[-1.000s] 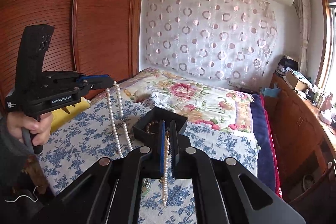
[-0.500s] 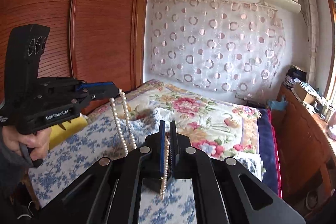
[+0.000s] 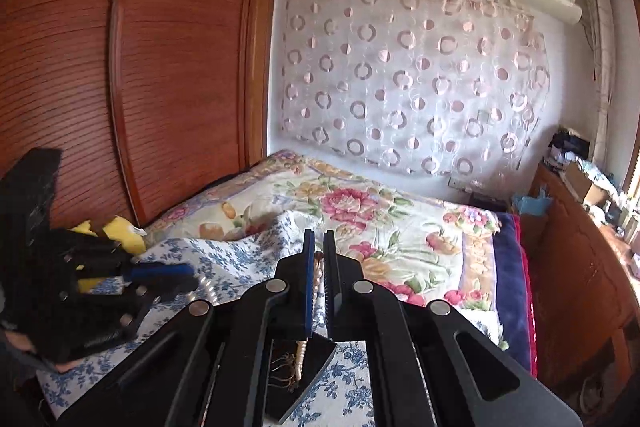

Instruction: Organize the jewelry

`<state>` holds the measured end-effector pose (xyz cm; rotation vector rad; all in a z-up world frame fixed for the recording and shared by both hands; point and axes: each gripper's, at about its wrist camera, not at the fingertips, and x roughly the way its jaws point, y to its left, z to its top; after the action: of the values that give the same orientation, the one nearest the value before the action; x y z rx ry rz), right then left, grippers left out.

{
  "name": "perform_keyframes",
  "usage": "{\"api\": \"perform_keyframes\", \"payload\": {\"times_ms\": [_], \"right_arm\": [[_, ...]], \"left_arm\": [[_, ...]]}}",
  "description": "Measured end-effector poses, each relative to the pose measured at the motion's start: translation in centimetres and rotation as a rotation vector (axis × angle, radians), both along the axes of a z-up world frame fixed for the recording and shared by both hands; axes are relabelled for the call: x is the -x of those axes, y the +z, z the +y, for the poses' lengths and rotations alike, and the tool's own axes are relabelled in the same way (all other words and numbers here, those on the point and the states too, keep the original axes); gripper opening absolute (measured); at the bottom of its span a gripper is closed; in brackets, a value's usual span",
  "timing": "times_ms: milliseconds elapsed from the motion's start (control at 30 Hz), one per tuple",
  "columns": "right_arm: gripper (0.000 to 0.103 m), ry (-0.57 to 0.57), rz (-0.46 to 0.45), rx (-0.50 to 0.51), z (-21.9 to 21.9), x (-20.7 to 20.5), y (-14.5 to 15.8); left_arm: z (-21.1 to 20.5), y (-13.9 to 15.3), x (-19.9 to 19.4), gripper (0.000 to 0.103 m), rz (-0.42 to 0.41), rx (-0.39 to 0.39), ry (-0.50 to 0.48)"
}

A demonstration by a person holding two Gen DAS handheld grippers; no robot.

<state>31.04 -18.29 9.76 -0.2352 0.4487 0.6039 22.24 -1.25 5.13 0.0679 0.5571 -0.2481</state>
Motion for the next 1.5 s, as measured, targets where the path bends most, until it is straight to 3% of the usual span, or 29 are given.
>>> {"api": "perform_keyframes", "payload": {"times_ms": [233,533,900,1000,1100,1200,1500], "right_arm": [[0.005,-0.025,0.077,0.074,1.8,-2.8,-4.4],[0.009,-0.033,0.150,0.094,1.4,-2.2,-7.9],[0.012,-0.016,0.170,0.082,-0.4,4.0,-9.1],[0.013,-0.005,0.192,0.083,-0.9,6.7,-10.3],[0.025,0.004,0.214,0.074,-1.3,9.1,-11.7],[0.026,0.011,0.237,0.074,-1.8,10.9,-13.2],[0.026,0.049,0.328,0.124,-1.8,14.9,-17.7]], "left_arm": [[0.2,-2.2,-0.2,0.007,0.049,-0.015,-0.006],[1.0,-4.5,1.9,0.008,0.086,-0.002,0.001],[0.7,-6.1,6.2,0.008,0.110,-0.004,-0.002],[0.6,-6.3,7.7,0.008,0.110,-0.003,-0.004],[0.6,-6.7,9.0,0.009,0.112,0.002,-0.004],[0.6,-7.4,10.2,0.021,0.116,0.007,-0.003],[-0.3,-10.1,13.7,0.023,0.157,0.009,-0.010]]}}
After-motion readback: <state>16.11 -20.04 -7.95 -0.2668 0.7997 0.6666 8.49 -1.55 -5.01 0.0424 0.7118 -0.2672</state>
